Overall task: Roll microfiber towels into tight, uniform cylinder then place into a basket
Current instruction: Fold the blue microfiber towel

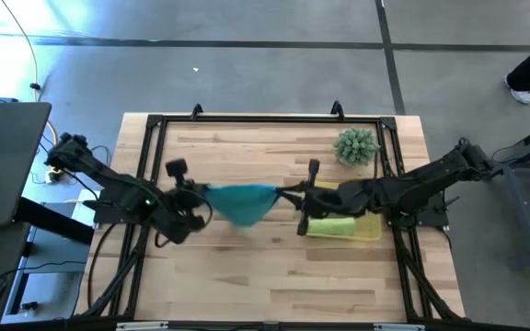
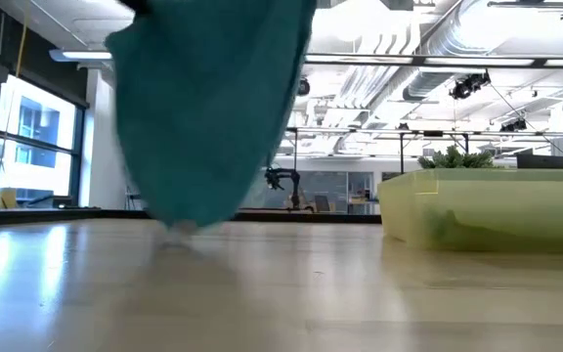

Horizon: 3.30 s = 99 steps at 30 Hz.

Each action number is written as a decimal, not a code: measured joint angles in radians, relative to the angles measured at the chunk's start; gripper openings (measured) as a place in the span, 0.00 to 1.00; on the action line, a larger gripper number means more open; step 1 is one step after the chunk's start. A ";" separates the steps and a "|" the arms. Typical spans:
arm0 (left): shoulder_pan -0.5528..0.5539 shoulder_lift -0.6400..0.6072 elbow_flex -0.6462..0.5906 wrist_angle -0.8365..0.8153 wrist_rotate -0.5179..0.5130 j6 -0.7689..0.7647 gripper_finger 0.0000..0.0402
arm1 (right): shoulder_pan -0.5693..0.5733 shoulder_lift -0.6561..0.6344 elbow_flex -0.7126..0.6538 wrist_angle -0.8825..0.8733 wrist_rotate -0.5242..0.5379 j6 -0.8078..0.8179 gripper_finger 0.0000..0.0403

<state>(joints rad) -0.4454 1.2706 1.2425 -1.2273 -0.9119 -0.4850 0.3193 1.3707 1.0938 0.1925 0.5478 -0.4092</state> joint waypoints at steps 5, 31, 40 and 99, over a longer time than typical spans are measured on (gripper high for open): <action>0.032 -0.034 0.050 -0.053 -0.049 0.080 0.00 | -0.127 -0.013 -0.103 0.055 -0.110 0.042 0.00; 0.273 -0.032 0.051 -0.109 -0.159 0.274 0.00 | -0.325 -0.004 -0.427 0.647 -0.267 0.115 0.00; 0.458 -0.032 0.051 -0.103 -0.287 0.401 0.00 | -0.459 0.016 -0.311 0.535 -0.365 -0.010 0.00; 0.515 0.077 0.237 -0.253 -0.140 0.252 0.00 | -0.456 0.081 -0.085 0.198 -0.256 -0.060 0.00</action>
<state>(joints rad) 0.0692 1.3472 1.4796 -1.4799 -1.0523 -0.2326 -0.1364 1.4513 1.0088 0.3902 0.2917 -0.4695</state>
